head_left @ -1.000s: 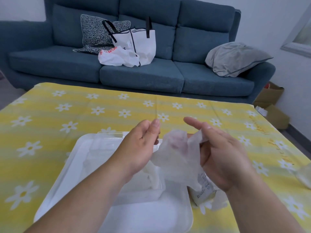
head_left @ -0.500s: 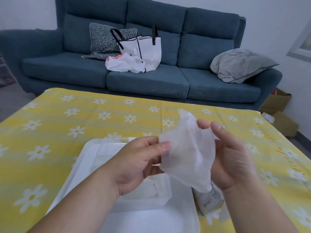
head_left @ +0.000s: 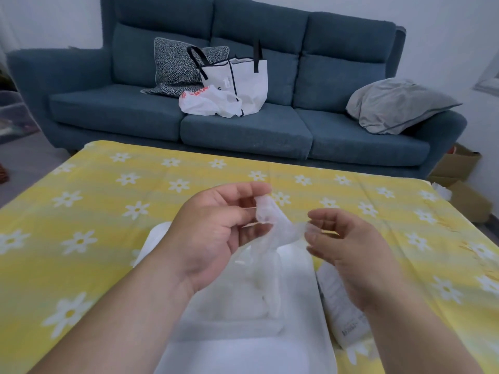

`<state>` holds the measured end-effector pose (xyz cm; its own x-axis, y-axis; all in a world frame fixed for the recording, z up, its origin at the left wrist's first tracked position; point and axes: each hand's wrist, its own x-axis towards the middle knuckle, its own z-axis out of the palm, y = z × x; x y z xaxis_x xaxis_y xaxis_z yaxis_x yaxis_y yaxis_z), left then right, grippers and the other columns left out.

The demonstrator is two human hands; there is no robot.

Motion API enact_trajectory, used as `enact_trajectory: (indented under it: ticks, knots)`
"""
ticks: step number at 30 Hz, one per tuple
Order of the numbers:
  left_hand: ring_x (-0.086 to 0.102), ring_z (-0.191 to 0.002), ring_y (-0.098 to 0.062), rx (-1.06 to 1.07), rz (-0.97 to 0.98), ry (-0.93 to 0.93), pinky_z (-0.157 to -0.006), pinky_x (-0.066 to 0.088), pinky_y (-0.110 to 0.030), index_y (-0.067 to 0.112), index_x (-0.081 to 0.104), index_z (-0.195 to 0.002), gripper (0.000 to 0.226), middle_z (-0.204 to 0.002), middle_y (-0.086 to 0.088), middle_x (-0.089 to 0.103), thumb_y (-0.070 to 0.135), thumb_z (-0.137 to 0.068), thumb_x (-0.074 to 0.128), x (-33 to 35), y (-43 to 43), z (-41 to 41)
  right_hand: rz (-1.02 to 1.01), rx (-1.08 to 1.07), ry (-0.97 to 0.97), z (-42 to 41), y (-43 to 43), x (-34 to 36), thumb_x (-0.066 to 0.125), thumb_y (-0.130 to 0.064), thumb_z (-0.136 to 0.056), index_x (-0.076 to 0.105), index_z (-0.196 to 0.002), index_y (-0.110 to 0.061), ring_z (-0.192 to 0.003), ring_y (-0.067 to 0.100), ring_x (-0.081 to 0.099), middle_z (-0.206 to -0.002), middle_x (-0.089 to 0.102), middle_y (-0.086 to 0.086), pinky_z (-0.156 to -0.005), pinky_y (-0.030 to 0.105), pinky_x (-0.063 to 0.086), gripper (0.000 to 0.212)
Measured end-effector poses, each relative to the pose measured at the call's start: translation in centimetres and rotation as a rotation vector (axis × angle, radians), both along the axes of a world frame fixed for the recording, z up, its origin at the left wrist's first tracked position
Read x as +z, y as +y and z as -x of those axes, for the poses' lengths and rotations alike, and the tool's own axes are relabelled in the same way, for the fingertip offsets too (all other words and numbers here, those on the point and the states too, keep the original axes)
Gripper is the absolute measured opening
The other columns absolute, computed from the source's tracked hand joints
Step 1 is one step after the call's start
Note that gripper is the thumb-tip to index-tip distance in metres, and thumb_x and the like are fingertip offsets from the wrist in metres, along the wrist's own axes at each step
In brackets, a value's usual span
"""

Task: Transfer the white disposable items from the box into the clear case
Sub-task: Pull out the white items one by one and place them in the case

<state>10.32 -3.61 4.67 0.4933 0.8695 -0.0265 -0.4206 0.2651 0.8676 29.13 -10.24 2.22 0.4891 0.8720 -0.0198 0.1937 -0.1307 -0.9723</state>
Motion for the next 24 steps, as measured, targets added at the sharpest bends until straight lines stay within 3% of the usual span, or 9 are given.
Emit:
enact_trajectory:
  ticks: [3, 6, 8, 11, 13, 15, 18, 21, 24]
  knots:
    - [0.071, -0.072, -0.018, 0.000, -0.035, -0.034, -0.073, 0.061, -0.026, 0.001, 0.070, -0.107, 0.041, -0.077, -0.007, 0.071, -0.024, -0.085, 0.046, 0.2, -0.2, 0.3, 0.003, 0.195, -0.305, 0.9, -0.2, 0.1, 0.082, -0.008, -0.075, 0.056, -0.130, -0.047, -0.119, -0.006, 0.053, -0.133, 0.056, -0.022, -0.098, 0.024, 0.047, 0.072]
    - [0.072, -0.074, -0.019, 0.083, -0.095, 0.004, -0.069, 0.060, -0.026, 0.002, 0.072, -0.102, 0.034, -0.080, -0.010, 0.072, -0.020, -0.079, 0.060, 0.2, -0.2, 0.4, -0.021, 0.271, -0.521, 2.5, 0.0, -0.3, 0.086, -0.022, -0.072, 0.036, -0.143, -0.056, -0.138, -0.010, 0.029, -0.151, 0.029, -0.031, -0.113, 0.022, 0.027, 0.093]
    - [0.071, -0.068, -0.018, 0.171, -0.142, 0.052, -0.063, 0.058, -0.024, 0.005, 0.075, -0.091, 0.022, -0.075, -0.009, 0.072, -0.008, -0.072, 0.073, 0.3, -0.3, 0.3, -0.049, 0.285, -0.578, 3.8, 0.3, -1.0, 0.086, -0.029, -0.072, 0.033, -0.144, -0.056, -0.142, -0.008, 0.022, -0.154, 0.023, -0.032, -0.116, 0.024, 0.024, 0.093]
    - [0.059, -0.051, -0.014, 0.317, -0.248, 0.201, -0.052, 0.051, -0.024, 0.012, 0.075, -0.069, 0.007, -0.059, -0.005, 0.066, 0.012, -0.070, 0.082, 0.4, -0.5, 0.1, -0.103, 0.240, -0.561, 4.8, 0.7, -1.6, 0.079, -0.039, -0.080, 0.041, -0.141, -0.054, -0.140, -0.003, 0.031, -0.149, 0.035, -0.030, -0.114, 0.032, 0.034, 0.073]
    - [0.048, -0.049, -0.013, 0.452, -0.382, 0.369, -0.050, 0.042, -0.023, 0.012, 0.072, -0.064, 0.018, -0.054, -0.003, 0.058, 0.022, -0.073, 0.084, -0.1, -0.3, 0.1, -0.157, 0.243, -0.450, 4.6, 1.0, -1.6, 0.067, -0.044, -0.089, 0.057, -0.131, -0.048, -0.130, -0.001, 0.047, -0.137, 0.053, -0.024, -0.107, 0.032, 0.041, 0.044]
    - [0.037, -0.050, -0.010, 0.569, -0.506, 0.482, -0.048, 0.032, -0.019, 0.013, 0.069, -0.061, 0.027, -0.051, 0.000, 0.043, 0.029, -0.073, 0.086, -0.5, 0.0, 0.4, -0.239, 0.259, -0.169, 4.8, 1.0, -1.0, 0.058, -0.041, -0.095, 0.074, -0.110, -0.030, -0.109, 0.008, 0.065, -0.115, 0.071, -0.009, -0.097, 0.035, 0.049, 0.025]
    - [0.034, -0.054, -0.008, 0.586, -0.585, 0.564, -0.051, 0.029, -0.017, 0.015, 0.065, -0.064, 0.029, -0.057, 0.004, 0.038, 0.034, -0.078, 0.083, -0.9, 0.6, 1.0, -0.226, 0.245, 0.344, 4.7, 0.9, 0.1, 0.051, -0.027, -0.101, 0.077, -0.081, -0.008, -0.080, 0.017, 0.069, -0.084, 0.074, 0.006, -0.082, 0.037, 0.052, 0.038]
    - [0.046, -0.066, -0.015, 0.398, -0.483, 0.486, -0.064, 0.039, -0.026, 0.006, 0.064, -0.077, 0.028, -0.074, -0.020, 0.056, 0.030, -0.088, 0.072, -1.2, 0.9, 1.5, -0.168, 0.317, 0.707, 4.6, 0.9, 0.8, 0.053, -0.030, -0.094, 0.076, -0.104, 0.000, -0.104, 0.031, 0.071, -0.109, 0.074, 0.021, -0.099, 0.049, 0.049, 0.040]
    - [0.052, -0.073, -0.022, 0.305, -0.393, 0.428, -0.071, 0.042, -0.038, 0.013, 0.069, -0.088, 0.021, -0.092, -0.030, 0.062, 0.033, -0.087, 0.066, -1.5, 0.9, 1.4, -0.133, 0.391, 0.670, 4.4, 0.9, 0.8, 0.065, -0.028, -0.083, 0.075, -0.108, -0.002, -0.096, 0.031, 0.070, -0.106, 0.074, 0.018, -0.087, 0.045, 0.053, 0.038]
